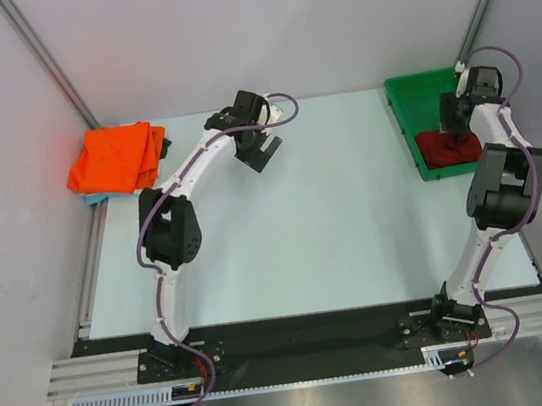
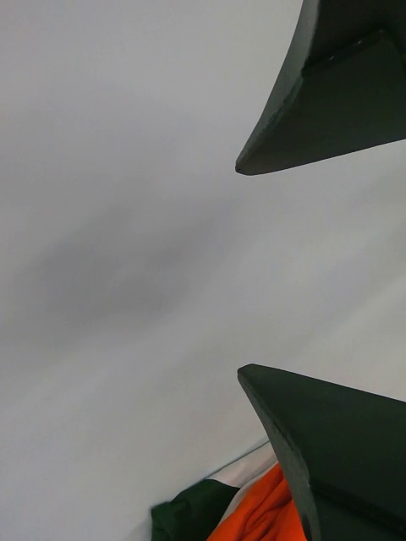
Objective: Fold and stack the t-shirts
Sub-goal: Grab the tshirt from the pile
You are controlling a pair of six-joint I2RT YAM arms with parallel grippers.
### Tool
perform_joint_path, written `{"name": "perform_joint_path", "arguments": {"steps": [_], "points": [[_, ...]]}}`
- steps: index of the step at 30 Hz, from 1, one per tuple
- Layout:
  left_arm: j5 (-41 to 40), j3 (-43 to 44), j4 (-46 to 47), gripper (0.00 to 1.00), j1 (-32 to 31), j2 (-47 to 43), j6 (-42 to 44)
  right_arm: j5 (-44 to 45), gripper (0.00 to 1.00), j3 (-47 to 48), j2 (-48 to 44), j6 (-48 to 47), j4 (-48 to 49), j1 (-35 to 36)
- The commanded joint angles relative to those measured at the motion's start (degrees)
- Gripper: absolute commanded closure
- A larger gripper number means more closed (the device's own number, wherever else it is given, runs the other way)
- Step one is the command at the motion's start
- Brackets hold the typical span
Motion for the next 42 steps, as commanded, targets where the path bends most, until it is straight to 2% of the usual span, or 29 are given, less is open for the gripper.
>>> {"name": "perform_joint_path", "arguments": {"steps": [1, 6, 9, 10, 11, 12, 13, 16, 19, 21, 25, 30, 42], "points": [[0.85, 2.85, -1.02, 0.00, -0.65, 0.87, -0.72, 3.70, 0.30, 0.08, 0.32, -2.50, 0.85, -0.22], [1.20, 3.73, -1.10, 0.00, -0.30, 2.10, -1.07, 6.78, 0.34, -1.24, 0.59, -4.97, 1.46, -0.39], [1.55, 4.17, -1.01, 0.00, -0.30, 2.10, -1.07, 7.22, 0.40, -2.20, 0.41, -5.76, 1.46, -0.92], [1.64, 4.34, -0.75, 0.00, -0.30, 2.19, -1.07, 7.22, 0.45, -2.38, 0.50, -6.02, 1.46, -1.27], [1.55, 4.52, -0.75, 0.00, -0.30, 2.19, -1.07, 7.05, 0.60, -2.55, 0.33, -6.20, 1.38, -1.53], [1.47, 4.95, -0.66, 0.00, -0.30, 2.28, -0.99, 6.96, 0.67, -2.82, 0.32, -6.38, 1.29, -1.71], [1.38, 5.13, -0.75, 0.00, -0.30, 2.54, -0.99, 6.87, 0.72, -2.91, 0.15, -6.38, 1.29, -1.89], [1.11, 5.49, -0.75, 0.00, -0.30, 2.81, -1.07, 7.13, 0.73, -3.61, -0.64, -6.38, 1.55, -2.59], [0.76, 5.22, -0.84, 0.00, -0.21, 2.81, -1.34, 7.04, 0.79, -4.22, -1.34, -7.08, 1.46, -2.86], [0.85, 4.79, -0.84, 0.00, -0.03, 2.72, -1.95, 6.34, 1.00, -4.23, -1.17, -7.78, 0.94, -2.77], [1.46, 3.47, -0.49, 0.00, -0.03, 2.54, -2.74, 6.07, 1.00, -2.55, 0.59, -7.17, -1.35, -2.59], [3.22, 4.95, -1.10, 0.00, 0.14, 4.47, -3.89, 6.34, 1.00, -5.37, -7.04, -9.10, 1.55, -1.36], [6.21, 6.98, -0.22, 0.00, 3.04, 6.06, -4.33, 5.20, 1.00, -1.25, -14.00, -10.77, 1.11, 2.94]]}}
